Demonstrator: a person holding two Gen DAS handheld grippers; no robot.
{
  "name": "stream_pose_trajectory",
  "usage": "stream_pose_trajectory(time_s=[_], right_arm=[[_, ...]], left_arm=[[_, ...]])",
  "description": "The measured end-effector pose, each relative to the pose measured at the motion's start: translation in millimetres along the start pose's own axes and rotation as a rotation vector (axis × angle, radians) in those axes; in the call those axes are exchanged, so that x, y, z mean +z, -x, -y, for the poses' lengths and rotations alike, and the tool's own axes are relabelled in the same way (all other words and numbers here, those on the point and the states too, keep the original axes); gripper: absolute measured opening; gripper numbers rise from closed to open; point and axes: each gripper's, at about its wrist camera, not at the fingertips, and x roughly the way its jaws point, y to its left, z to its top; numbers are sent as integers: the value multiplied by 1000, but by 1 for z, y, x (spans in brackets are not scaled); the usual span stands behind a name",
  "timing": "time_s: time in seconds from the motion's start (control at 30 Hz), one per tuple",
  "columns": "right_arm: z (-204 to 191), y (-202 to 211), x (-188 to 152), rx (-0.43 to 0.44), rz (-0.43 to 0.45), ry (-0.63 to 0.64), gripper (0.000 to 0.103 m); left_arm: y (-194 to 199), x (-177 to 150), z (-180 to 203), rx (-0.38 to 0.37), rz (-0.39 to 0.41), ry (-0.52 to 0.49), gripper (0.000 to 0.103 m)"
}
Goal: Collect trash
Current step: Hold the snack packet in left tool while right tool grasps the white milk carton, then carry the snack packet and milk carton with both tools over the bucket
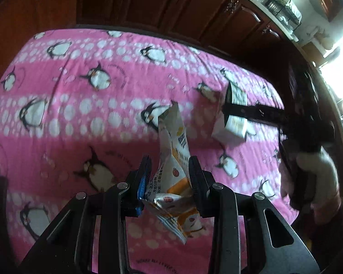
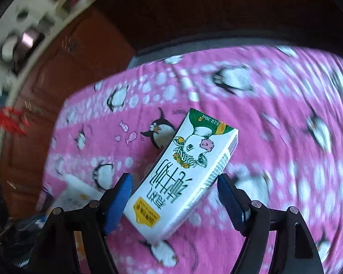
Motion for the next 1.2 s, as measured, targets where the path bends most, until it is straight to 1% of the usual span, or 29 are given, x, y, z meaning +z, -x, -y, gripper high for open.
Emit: stream_pose_trajectory(time_s=[0.1,0.2,0.23,0.27,0.33,0.4,0.47,0.53,0.57,0.6,0.63,0.67,0.7,0.8,0.87,1.0,1.1,1.2], right_arm=[[-9,-10,-2,-32,-3,26,77],[-12,-12,-9,-33,0,76,76],[-13,-10,-12,-27,-9,98,73],[-14,-6,-16,-14,-22,116,64],[-19,0,-27,-16,-78,211,62],[-17,5,-37,-28,-109,264,61],[-8,11,-45,-36,-133,262,61],[0,17,-46,-40,-104,221,61],[4,19,-46,-40,-85,206,64],[6,20,-47,-38,-61,187,66],[6,19,-48,-29,-47,168,66],[7,19,-50,-17,-41,154,64],[7,16,-53,-7,-40,146,58],[4,21,-63,17,-11,156,57],[12,36,-72,53,15,137,57],[28,71,-85,96,83,86,56],[47,96,-97,115,137,39,56],[73,125,-111,119,185,-14,56]], left_arm=[[-5,-9,3,16,-9,-12,32],[-15,-15,6,11,-35,-14,33],[-18,-16,7,11,-44,-15,33],[-23,-16,8,13,-55,-16,33],[-30,-16,8,4,-75,-10,35],[-36,-16,8,-7,-88,-4,36],[-42,-15,10,9,-96,-6,36],[-46,-16,12,16,-99,-7,35],[-47,-15,13,17,-98,-7,34],[-47,-15,14,21,-97,-9,29],[-47,-14,16,27,-98,-14,28],[-46,-14,18,31,-93,-18,27],[-44,-14,20,31,-88,-22,27],[-35,-13,27,27,-64,-43,26],[-27,-12,35,21,-46,-61,26],[-20,-5,58,-1,-18,-102,27],[-21,1,81,-24,-10,-137,26],[-24,3,108,-42,-10,-177,26]])
